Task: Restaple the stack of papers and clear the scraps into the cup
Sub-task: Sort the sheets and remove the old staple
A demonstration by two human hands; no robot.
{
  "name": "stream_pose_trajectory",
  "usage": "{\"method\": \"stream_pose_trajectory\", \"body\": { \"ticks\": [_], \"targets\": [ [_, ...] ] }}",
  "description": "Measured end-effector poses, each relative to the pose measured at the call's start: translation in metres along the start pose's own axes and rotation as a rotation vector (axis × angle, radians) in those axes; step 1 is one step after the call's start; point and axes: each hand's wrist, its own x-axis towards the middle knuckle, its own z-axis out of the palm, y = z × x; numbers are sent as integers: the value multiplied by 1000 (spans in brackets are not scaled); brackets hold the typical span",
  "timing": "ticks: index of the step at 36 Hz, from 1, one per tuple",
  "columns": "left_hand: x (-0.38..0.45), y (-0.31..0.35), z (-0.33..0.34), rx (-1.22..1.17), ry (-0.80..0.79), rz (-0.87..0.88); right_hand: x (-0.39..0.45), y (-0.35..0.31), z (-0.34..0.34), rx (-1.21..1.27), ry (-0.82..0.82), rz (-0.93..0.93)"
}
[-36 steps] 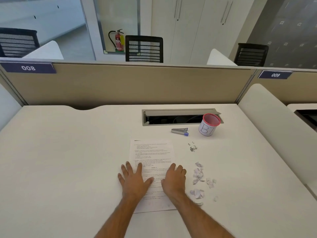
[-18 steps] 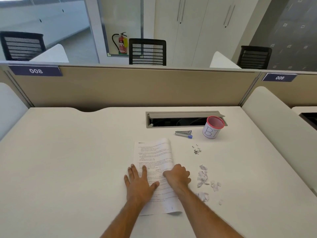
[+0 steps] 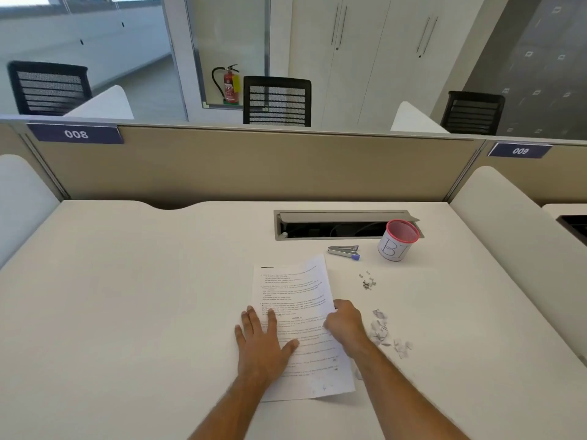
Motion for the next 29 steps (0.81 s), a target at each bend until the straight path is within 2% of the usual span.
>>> {"method": "stream_pose_trajectory", "body": {
  "ticks": [4, 8, 10, 12, 14, 20, 29],
  "targets": [
    [0, -4, -7, -151, 26, -9, 0, 3, -6, 80, -26, -24],
    [1, -6, -27, -615, 298, -81, 0, 1, -14, 227, -90, -89],
    [1, -4, -48, -880, 384, -146, 2, -1, -18, 297, -122, -128],
    [1, -2, -72, -1133, 360, -141, 1, -5, -23, 380, -155, -157],
    [2, -3, -93, -1251, 304, -82, -1, -12, -28, 459, -179, -197],
    [8, 2, -134, -1144, 455, 70, -8, -36, -38, 588, -98, -325],
    [5, 21, -135, -1013, 489, 235, -8, -53, -33, 556, 156, -358]
  ]
}}
